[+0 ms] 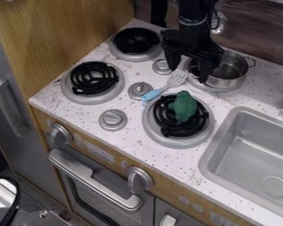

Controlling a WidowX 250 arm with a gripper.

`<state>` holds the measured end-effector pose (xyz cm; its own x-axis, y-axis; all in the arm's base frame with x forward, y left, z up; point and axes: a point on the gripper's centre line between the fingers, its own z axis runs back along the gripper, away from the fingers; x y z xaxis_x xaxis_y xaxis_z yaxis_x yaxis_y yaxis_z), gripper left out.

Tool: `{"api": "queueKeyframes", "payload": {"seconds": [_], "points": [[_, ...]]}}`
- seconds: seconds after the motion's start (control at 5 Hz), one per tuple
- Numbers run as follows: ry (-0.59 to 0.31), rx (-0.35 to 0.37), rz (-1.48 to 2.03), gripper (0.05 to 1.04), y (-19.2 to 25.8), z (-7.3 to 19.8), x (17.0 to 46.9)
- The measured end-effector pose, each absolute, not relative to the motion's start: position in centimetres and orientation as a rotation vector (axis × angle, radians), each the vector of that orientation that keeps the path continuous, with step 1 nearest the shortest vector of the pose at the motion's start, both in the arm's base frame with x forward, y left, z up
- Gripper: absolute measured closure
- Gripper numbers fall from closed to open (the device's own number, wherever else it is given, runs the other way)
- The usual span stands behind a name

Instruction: Move the green thing to the bottom upper left side of the burner

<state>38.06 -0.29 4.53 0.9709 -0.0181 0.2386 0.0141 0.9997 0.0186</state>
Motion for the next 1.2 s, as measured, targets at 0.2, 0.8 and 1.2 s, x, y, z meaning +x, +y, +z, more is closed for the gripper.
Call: {"api": "queueKeyframes", "payload": {"seconds": [0.2,0.8,1.2], "points": [[-0.195,0.017,-0.017,0.082,-0.3,2.9,37.5],[-0.068,-0.018,0.04,0.082,0.2,-2.7,37.1],[-0.053,-0.047,0.047,0.379,0.0,-3.4,37.3]]}}
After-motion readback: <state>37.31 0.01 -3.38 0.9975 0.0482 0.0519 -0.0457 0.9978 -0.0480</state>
